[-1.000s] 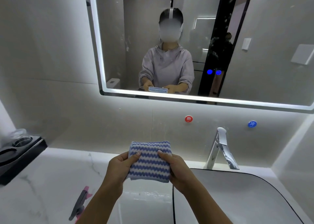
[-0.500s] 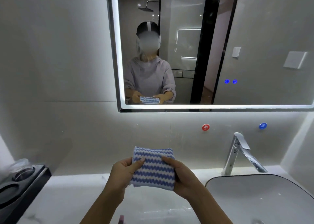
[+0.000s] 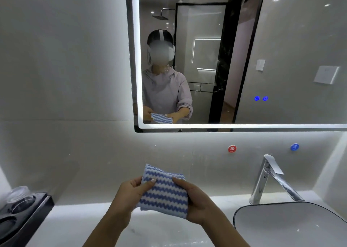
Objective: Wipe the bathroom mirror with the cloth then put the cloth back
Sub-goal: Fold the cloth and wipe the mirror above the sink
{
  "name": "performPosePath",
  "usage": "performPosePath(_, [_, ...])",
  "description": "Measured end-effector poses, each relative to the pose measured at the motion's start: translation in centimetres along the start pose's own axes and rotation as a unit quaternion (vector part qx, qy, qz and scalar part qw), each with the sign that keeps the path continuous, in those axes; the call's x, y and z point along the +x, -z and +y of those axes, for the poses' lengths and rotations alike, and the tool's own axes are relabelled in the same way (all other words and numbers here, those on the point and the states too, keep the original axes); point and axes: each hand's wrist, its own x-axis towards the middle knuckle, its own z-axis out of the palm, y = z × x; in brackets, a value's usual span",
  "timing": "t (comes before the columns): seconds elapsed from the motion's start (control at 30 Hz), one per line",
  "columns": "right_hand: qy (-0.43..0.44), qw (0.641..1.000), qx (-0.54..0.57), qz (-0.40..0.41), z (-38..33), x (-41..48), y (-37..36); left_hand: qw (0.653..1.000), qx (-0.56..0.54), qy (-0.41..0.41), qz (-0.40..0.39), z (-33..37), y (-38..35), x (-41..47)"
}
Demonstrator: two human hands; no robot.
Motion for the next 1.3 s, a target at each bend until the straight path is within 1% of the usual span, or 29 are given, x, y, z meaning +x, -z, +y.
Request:
performPosePath(0.17, [0.005, 0.999, 0.018, -0.03, -1.8, -0.2, 0.9, 1.0, -0.006, 0.004, -0.012, 0.9, -1.1, 0.5])
performPosePath(0.33, [0.017, 0.996, 0.068, -0.059, -3.6, -0.2, 1.0, 1.0, 0.015, 0.015, 0.01, 2.8, -1.2, 1.7])
performPosePath(0.43, [0.043, 0.995, 0.073, -0.052, -5.4, -0.5, 0.6, 0.998, 0.051, -0.027, 0.035, 4.6, -0.6, 2.9])
performPosePath(0.5, [0.071, 0.994, 0.075, -0.037, -6.7, -0.7, 0.4, 0.987, 0.115, -0.084, 0.074, 6.2, -0.3, 3.6])
performPosePath(0.53, [0.086, 0.993, 0.077, -0.031, -7.3, -0.8, 0.2, 0.973, 0.169, -0.124, 0.097, 7.1, -0.2, 4.0])
performPosePath(0.57, [0.102, 0.991, 0.08, -0.028, -7.9, -1.0, 0.0, 0.95, 0.233, -0.169, 0.122, 8.0, -0.2, 4.6])
performPosePath(0.6, [0.117, 0.989, 0.085, -0.03, -8.4, -1.1, -0.3, 0.916, 0.304, -0.214, 0.149, 8.8, -0.2, 5.1])
performPosePath(0.67, [0.155, 0.983, 0.091, -0.03, -9.2, -1.2, -0.7, 0.831, 0.428, -0.297, 0.191, 10.0, -0.4, 6.2])
performPosePath(0.73, [0.193, 0.977, 0.09, -0.018, -9.9, -1.0, -1.2, 0.763, 0.505, -0.35, 0.2, 10.9, -0.7, 7.7])
performPosePath(0.87, [0.242, 0.964, 0.11, 0.009, -11.0, 0.1, -2.0, 0.644, 0.632, -0.375, 0.212, 12.9, 0.0, 11.3])
performPosePath(1.03, [0.342, 0.932, 0.095, 0.071, -12.5, 1.8, -2.5, 0.542, 0.704, -0.385, 0.249, 16.0, 1.8, 14.8])
performPosePath(1.1, [0.384, 0.915, 0.084, 0.089, -13.1, 2.5, -2.9, 0.524, 0.706, -0.402, 0.255, 16.9, 1.9, 15.6])
performPosePath(1.13, [0.41, 0.904, 0.073, 0.094, -13.5, 2.9, -3.1, 0.526, 0.7, -0.411, 0.254, 17.2, 1.8, 16.0])
performPosePath(1.23, [0.488, 0.869, 0.023, 0.084, -14.8, 3.2, -4.0, 0.563, 0.667, -0.425, 0.239, 17.3, 1.3, 17.0])
performPosePath(1.3, [0.521, 0.85, 0.009, 0.079, -15.9, 3.2, -4.6, 0.568, 0.654, -0.436, 0.243, 17.1, 1.1, 17.7])
